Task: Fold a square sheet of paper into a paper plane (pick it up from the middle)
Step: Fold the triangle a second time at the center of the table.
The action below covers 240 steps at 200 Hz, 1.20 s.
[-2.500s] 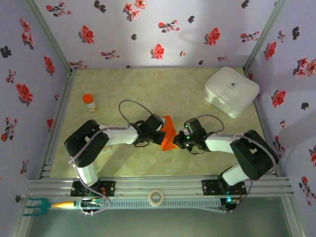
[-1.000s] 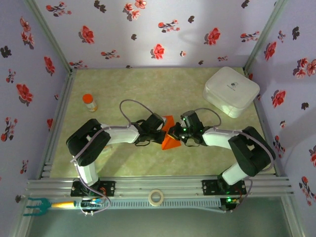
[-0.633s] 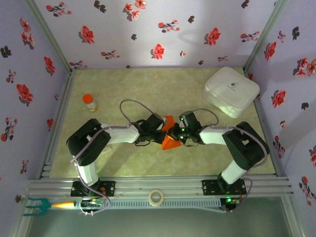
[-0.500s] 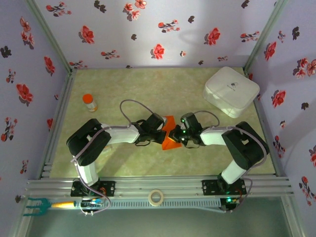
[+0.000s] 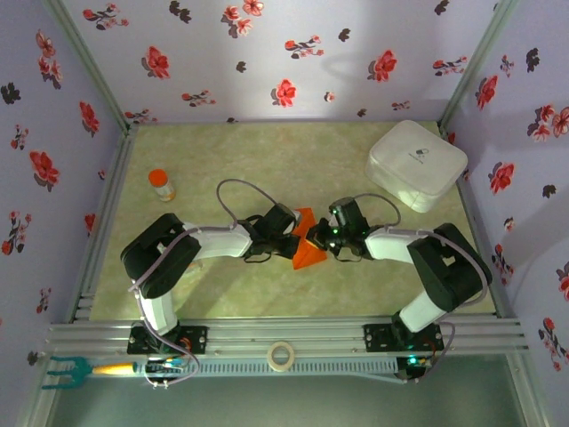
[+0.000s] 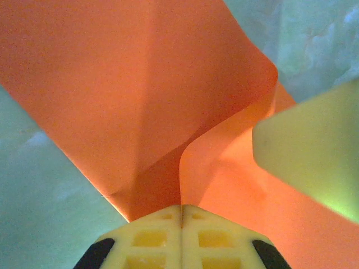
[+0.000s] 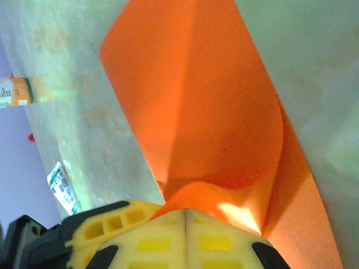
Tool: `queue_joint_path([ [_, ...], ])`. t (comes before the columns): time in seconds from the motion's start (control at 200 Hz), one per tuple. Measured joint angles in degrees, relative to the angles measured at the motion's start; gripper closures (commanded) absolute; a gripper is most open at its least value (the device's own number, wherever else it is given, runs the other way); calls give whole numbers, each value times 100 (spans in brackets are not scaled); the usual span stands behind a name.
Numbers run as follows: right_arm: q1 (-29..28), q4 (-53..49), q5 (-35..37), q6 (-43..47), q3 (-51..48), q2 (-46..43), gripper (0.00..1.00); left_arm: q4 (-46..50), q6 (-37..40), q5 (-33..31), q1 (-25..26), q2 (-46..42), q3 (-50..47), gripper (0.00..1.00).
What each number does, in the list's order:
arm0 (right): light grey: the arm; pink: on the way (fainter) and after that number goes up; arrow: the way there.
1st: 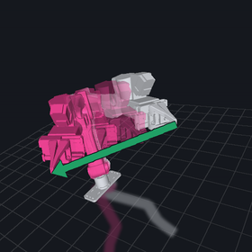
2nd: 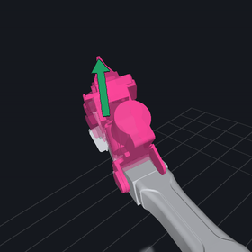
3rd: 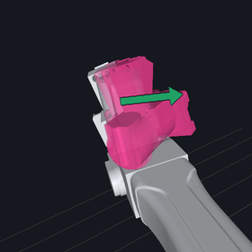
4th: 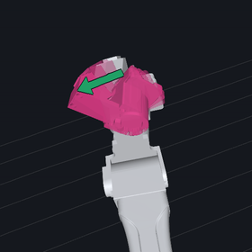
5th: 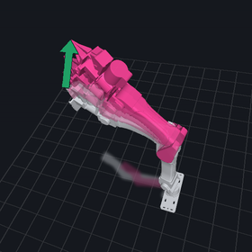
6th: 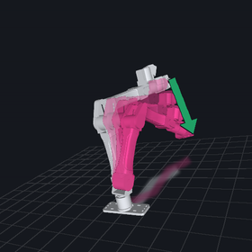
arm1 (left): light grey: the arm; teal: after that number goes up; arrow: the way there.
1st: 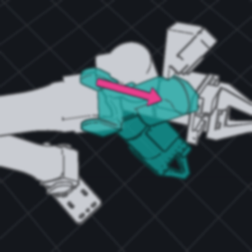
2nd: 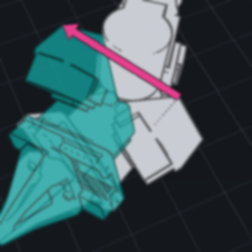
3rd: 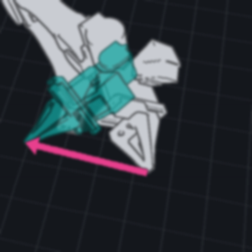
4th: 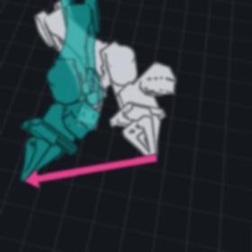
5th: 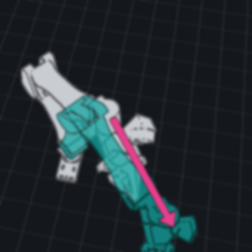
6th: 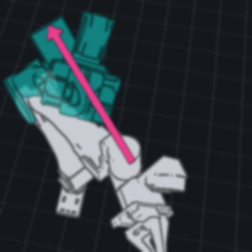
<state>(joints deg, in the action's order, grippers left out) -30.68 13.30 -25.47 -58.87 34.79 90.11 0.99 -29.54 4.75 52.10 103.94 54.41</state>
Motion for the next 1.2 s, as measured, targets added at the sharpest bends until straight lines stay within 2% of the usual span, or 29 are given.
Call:
queue_joint_path([
  [0.265,149,-151,61,136,26,398,97,74,0,0,0,15,46,98],
  [0.78,487,-597,-46,297,376,227,97,122,2,0,0,35,92,99],
  [1.2,533,-748,61,299,378,479,97,122,7,26,0,52,105,99],
])
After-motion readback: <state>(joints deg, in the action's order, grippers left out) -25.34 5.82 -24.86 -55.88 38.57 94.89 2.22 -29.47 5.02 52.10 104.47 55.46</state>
